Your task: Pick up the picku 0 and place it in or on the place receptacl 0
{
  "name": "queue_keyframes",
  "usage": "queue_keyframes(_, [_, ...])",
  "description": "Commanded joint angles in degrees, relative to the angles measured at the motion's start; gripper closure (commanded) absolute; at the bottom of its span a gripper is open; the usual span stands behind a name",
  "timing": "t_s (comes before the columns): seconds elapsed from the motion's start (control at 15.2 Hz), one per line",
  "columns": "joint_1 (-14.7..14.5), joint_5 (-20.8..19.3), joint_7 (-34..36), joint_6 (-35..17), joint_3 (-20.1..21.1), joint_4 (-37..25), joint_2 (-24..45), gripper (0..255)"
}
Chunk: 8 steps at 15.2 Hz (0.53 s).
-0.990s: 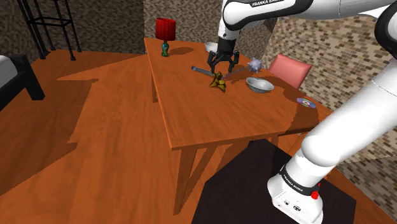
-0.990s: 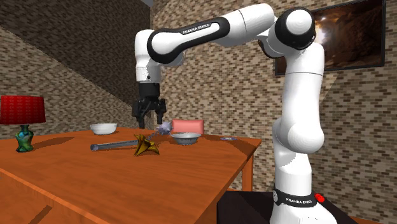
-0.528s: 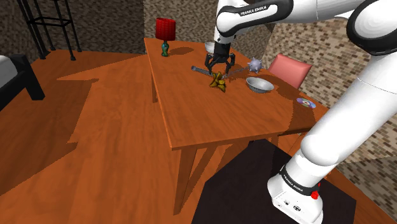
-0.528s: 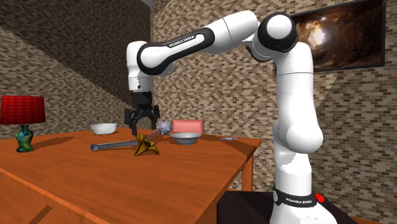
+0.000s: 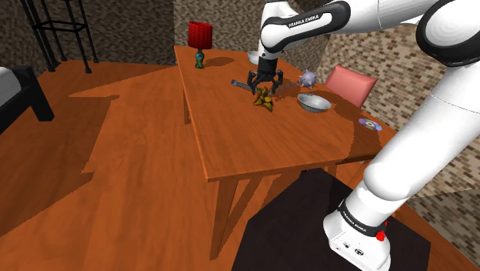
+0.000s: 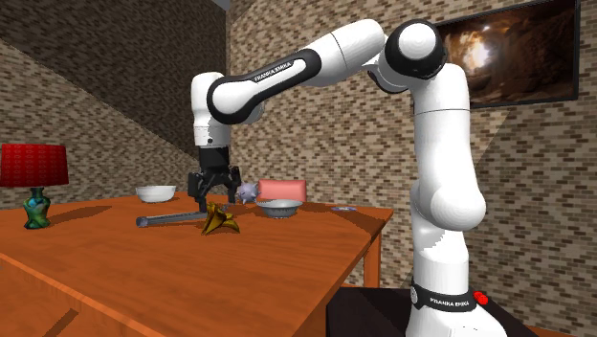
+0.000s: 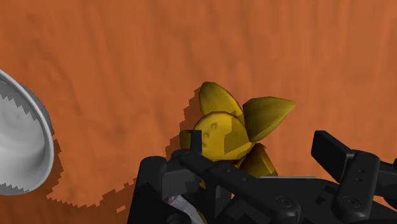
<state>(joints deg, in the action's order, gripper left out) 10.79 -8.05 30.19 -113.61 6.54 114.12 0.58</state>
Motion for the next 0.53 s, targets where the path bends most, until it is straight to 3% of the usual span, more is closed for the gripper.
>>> queue_keyframes(0.0, [0.0,0.0,0.01,-0.03,0.0,0.02,0.01,0])
queue_keyframes(0.2, [0.0,0.0,0.0,-0.02,0.0,0.01,0.0,0])
queue_keyframes(0.26, [0.0,0.0,0.0,-0.02,0.0,0.01,0.0,255])
queue_keyframes(0.46, [0.0,0.0,0.0,-0.02,0.0,0.01,0.0,255])
